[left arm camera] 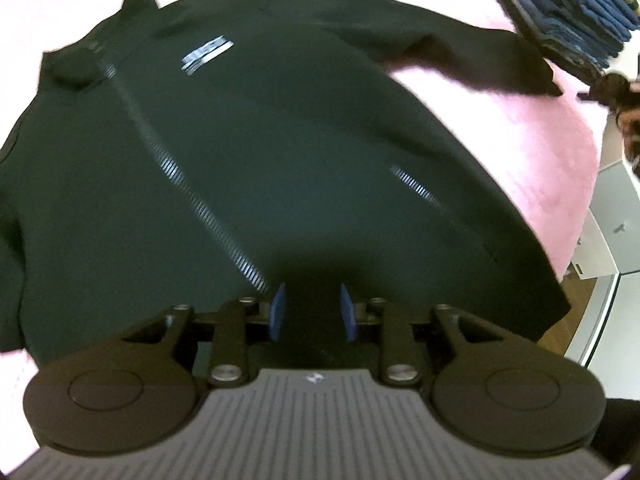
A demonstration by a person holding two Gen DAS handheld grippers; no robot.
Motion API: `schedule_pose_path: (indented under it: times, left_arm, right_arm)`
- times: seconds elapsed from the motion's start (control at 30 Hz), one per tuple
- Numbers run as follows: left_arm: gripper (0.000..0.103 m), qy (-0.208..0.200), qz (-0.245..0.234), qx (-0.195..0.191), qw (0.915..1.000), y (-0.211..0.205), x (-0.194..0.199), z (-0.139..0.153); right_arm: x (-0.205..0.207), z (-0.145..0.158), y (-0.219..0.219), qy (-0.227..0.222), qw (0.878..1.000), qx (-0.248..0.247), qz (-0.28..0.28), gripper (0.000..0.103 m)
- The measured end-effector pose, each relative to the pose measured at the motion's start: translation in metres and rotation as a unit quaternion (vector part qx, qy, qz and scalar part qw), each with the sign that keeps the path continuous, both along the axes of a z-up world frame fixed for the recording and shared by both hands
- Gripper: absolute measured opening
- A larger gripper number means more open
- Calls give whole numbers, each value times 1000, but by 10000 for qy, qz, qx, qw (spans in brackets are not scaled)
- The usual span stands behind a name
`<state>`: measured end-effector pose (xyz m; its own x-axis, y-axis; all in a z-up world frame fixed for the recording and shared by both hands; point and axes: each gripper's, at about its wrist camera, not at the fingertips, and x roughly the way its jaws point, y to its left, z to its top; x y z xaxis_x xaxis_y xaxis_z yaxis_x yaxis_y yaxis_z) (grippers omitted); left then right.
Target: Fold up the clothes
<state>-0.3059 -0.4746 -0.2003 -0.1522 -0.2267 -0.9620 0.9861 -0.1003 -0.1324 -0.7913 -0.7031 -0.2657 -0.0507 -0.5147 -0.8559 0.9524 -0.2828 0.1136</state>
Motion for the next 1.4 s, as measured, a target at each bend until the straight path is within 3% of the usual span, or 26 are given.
schedule_pose_path:
  times: [0.07,0.17,0.23,0.37,0.47,0.53,0.57,0.6,0.63,0.67,0.8,0.93,1.0,1.03,1.07,1.2,1.27,1.33,1.37,1.4]
  left_arm:
    - [25,0,-101,-57,9999,-8,-14,3]
    - [27,-47,-221,-167,9996,-25,-19,-2]
    - [27,-88,-260,-251,9993,-35,-21,-4]
    - [28,-98,-334,-471,9983,-60,-28,-5]
    - [29,-13,-308,-625,9976,-79,-33,-9]
    - [29,26,-270,-668,9974,-82,-34,-8]
    - [30,33,-256,-677,9974,-82,-34,-8]
    - [30,39,-241,-683,9974,-80,-33,-6]
    - [31,35,-222,-682,9974,-78,-31,-5]
    - [31,21,-201,-678,9975,-74,-28,-4]
    - [33,-52,-27,-612,9981,-56,-11,-4]
    - [33,-108,103,-506,9986,-37,-1,-10]
    - [33,-96,151,-464,9988,-30,0,-12]
    - [33,-72,164,-456,9988,-27,-1,-12]
    - [33,-44,173,-454,9988,-25,-2,-11]
    - [34,6,98,-475,9988,-16,-5,-11]
    - [34,17,53,-471,9989,-11,-5,-12]
    - [35,23,17,-458,9989,-5,-4,-14]
    - [35,22,9,-444,9990,-2,-2,-15]
    - [35,16,23,-415,9991,1,-1,-17]
  right_arm:
    - [4,-1,8,-346,9993,-119,105,83]
    - [23,5,-3,-933,9936,-375,519,84]
    - [36,3,-13,-1666,9838,-385,534,84]
    - [67,-25,-24,-3472,9377,-14,115,84]
    - [113,-45,-25,-4030,9141,393,230,84]
    - [140,-54,-28,-4218,9048,471,356,84]
    - [150,-58,-30,-4255,9030,486,351,75]
    - [158,-61,-34,-4254,9029,517,337,57]
    - [163,-61,-41,-4175,9067,499,326,8]
    - [163,-55,-48,-4013,9148,321,318,4]
    - [141,-23,-79,-3404,9381,-578,274,4]
    - [142,-4,-64,-3653,9274,-254,758,7]
    - [155,2,-41,-3691,9211,-132,1230,50]
    - [165,5,-25,-3638,9180,-100,1575,87]
    - [174,7,-9,-3580,9138,-69,1919,89]
    - [209,-6,42,-2927,9018,390,3155,88]
    - [208,-21,52,-2786,9024,663,3219,62]
    - [201,-34,56,-2643,9077,917,3128,50]
    - [202,-34,60,-2507,9064,990,3254,32]
    - [208,-31,67,-2378,8976,1029,3565,26]
